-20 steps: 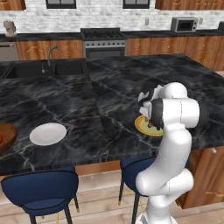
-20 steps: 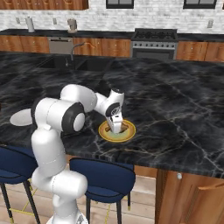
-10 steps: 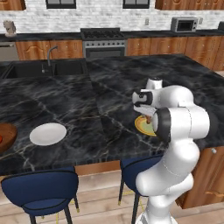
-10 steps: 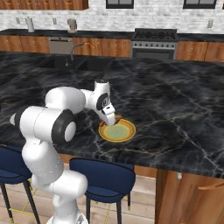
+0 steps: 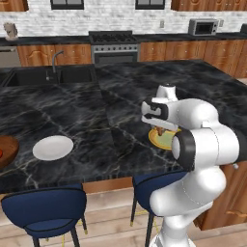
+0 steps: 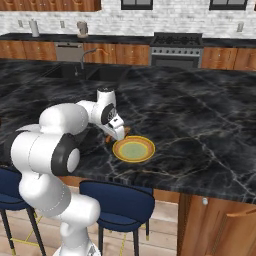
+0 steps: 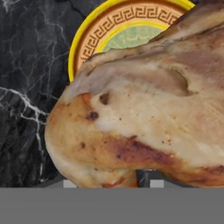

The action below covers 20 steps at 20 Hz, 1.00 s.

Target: Pick the chicken drumstick and tomato from their plates and place them in the bowl. Then put the bowl in the fridge.

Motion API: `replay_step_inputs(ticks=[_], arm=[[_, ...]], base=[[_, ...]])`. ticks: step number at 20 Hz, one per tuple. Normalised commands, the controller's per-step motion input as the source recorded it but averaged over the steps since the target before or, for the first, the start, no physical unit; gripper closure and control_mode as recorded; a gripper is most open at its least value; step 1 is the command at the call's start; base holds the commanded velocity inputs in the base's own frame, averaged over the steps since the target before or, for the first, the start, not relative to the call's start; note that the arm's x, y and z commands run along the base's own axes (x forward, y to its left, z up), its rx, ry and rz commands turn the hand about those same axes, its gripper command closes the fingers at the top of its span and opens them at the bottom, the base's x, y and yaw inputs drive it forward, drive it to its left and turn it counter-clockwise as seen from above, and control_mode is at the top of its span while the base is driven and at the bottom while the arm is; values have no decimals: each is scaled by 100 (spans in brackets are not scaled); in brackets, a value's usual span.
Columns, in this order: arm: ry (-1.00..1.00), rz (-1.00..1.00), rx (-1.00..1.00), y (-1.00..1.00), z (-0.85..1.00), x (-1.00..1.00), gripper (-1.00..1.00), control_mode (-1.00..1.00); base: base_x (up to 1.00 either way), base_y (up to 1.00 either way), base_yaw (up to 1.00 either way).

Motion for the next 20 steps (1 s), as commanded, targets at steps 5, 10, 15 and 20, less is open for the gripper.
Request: replay_step_inputs(ticks=[5,10,15,20], arm=[[-5,0,0,2,3,-1,100,-100],[0,0,0,0,0,0,100,-100],[0,0,0,0,0,0,100,100],[0,0,0,0,0,0,100,100]], base=[[0,0,0],[0,0,0],[0,0,0],[-4,-1,0]])
